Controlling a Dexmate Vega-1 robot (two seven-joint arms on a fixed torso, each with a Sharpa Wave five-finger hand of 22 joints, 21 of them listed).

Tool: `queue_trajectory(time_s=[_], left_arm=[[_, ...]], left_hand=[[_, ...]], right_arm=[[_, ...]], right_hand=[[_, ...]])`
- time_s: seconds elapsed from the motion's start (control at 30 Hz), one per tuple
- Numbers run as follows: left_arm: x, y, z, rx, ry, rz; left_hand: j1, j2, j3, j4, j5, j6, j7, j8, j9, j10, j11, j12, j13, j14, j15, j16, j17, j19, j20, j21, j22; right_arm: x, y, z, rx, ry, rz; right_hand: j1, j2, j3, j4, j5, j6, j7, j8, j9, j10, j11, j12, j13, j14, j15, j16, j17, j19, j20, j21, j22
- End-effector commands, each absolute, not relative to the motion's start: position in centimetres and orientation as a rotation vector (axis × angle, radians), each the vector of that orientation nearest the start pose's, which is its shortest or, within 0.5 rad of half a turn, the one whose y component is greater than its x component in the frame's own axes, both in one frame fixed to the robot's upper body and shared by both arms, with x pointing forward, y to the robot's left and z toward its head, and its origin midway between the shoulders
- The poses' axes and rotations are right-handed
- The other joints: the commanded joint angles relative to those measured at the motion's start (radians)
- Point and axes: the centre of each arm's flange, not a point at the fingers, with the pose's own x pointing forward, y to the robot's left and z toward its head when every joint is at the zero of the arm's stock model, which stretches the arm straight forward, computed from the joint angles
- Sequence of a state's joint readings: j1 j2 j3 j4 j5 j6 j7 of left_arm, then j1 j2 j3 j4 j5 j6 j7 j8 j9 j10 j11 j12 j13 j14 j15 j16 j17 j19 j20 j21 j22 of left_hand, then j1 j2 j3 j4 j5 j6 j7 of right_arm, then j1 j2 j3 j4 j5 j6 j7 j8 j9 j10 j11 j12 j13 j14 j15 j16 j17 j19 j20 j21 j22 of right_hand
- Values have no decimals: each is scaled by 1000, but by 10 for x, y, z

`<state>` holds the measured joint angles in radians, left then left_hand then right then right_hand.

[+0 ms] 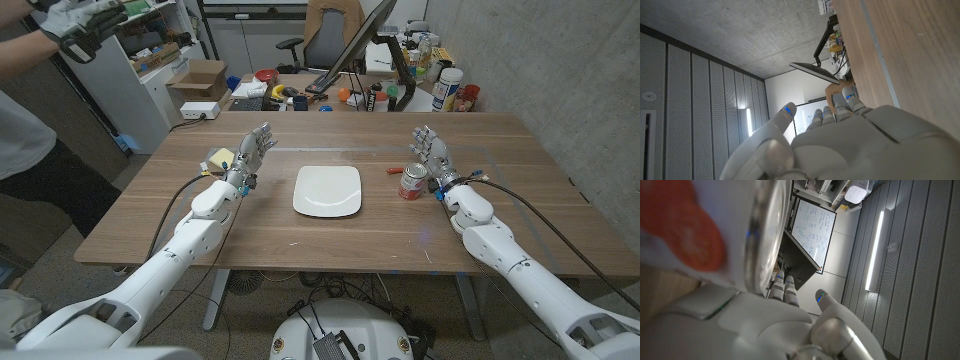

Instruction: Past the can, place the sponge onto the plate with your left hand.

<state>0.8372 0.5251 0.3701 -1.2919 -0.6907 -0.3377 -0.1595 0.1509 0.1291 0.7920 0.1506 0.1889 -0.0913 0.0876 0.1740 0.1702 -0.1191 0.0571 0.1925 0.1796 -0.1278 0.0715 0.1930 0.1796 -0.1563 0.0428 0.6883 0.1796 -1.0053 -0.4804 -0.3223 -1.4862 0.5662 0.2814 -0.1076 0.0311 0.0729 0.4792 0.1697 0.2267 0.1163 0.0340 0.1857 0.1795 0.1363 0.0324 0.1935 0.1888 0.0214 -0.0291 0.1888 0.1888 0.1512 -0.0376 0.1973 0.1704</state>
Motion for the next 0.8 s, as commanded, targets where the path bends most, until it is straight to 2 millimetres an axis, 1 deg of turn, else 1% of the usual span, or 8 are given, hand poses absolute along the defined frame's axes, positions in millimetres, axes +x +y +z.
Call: queue_trajectory(time_s=[0.03, 0.07, 0.1, 0.27, 0.43, 0.57, 0.7, 0.8], left_arm=[[639, 286, -20, -25, -649, -403], [638, 286, -20, -28, -648, -402], [634, 290, -18, 8, -674, -401], [629, 295, -20, -2, -676, -377], [626, 296, -17, 2, -692, -348], [621, 307, -17, -19, -707, -275], [619, 308, -17, 0, -696, -254], [614, 308, -18, -10, -701, -235]], left_hand=[[10, 73, 8, 3, 6, -8, 0, 5, 4, -8, -1, 5, 3, -9, -2, 5, 2, -6, 0, 3, 2], [10, 73, 8, 3, 6, -8, 0, 5, 4, -8, -1, 5, 3, -9, -1, 4, 2, -6, 0, 3, 2], [10, 73, 8, 3, 6, -8, 1, 5, 4, -8, -1, 5, 3, -9, -2, 5, 2, -6, 1, 3, 2], [11, 73, 8, 2, 6, -8, 1, 5, 4, -7, -2, 6, 3, -8, -3, 5, 2, -5, 1, 3, 2], [12, 73, 8, 2, 6, -8, 1, 5, 4, -6, -1, 6, 3, -8, -3, 5, 2, -5, 1, 2, 2], [13, 73, 9, 3, 6, -8, 0, 5, 4, -8, 2, 5, 3, -9, -2, 5, 2, -5, 2, 1, 2], [14, 73, 9, 3, 6, -8, 0, 5, 4, -8, 2, 5, 3, -8, -2, 5, 2, -5, 1, 1, 2], [14, 74, 9, 3, 6, -7, 1, 6, 4, -8, 2, 5, 3, -8, -2, 5, 2, -5, 2, 1, 2]], right_arm=[[569, -245, -91, 115, -584, 92], [569, -245, -90, 114, -585, 91], [568, -247, -88, 111, -591, 83], [567, -246, -83, 95, -619, 118], [577, -259, -76, 93, -613, 123], [590, -267, -62, 81, -614, 152], [594, -275, -56, 64, -615, 161], [599, -281, -55, 81, -604, 163]], right_hand=[[-2, 84, 6, -1, 7, 7, -1, 4, 3, 9, -1, 4, 3, 2, -8, 5, 3, 10, -61, 5, 5], [-2, 84, 6, -1, 7, 7, -1, 4, 3, 8, 0, 4, 3, 2, -8, 5, 3, 9, -62, 5, 5], [-2, 84, 6, -1, 7, 7, -1, 4, 3, 8, 0, 4, 3, 2, -8, 5, 3, 9, -62, 5, 5], [-2, 84, 6, -1, 7, 7, 0, 4, 3, 9, 0, 4, 3, 2, -8, 5, 3, 9, -61, 5, 5], [-2, 84, 6, -2, 7, 8, -1, 5, 3, 9, 1, 4, 3, 2, -9, 5, 2, 10, -61, 5, 5], [-1, 84, 7, -2, 7, 8, -1, 5, 3, 11, 1, 4, 3, 2, -9, 5, 2, 10, -61, 5, 5], [-1, 84, 7, -2, 8, 9, -2, 5, 3, 12, 1, 5, 3, 1, -11, 5, 2, 9, -62, 5, 5], [-1, 85, 7, -2, 8, 8, -2, 5, 3, 13, 1, 5, 3, 2, -12, 5, 2, 10, -62, 5, 5]])
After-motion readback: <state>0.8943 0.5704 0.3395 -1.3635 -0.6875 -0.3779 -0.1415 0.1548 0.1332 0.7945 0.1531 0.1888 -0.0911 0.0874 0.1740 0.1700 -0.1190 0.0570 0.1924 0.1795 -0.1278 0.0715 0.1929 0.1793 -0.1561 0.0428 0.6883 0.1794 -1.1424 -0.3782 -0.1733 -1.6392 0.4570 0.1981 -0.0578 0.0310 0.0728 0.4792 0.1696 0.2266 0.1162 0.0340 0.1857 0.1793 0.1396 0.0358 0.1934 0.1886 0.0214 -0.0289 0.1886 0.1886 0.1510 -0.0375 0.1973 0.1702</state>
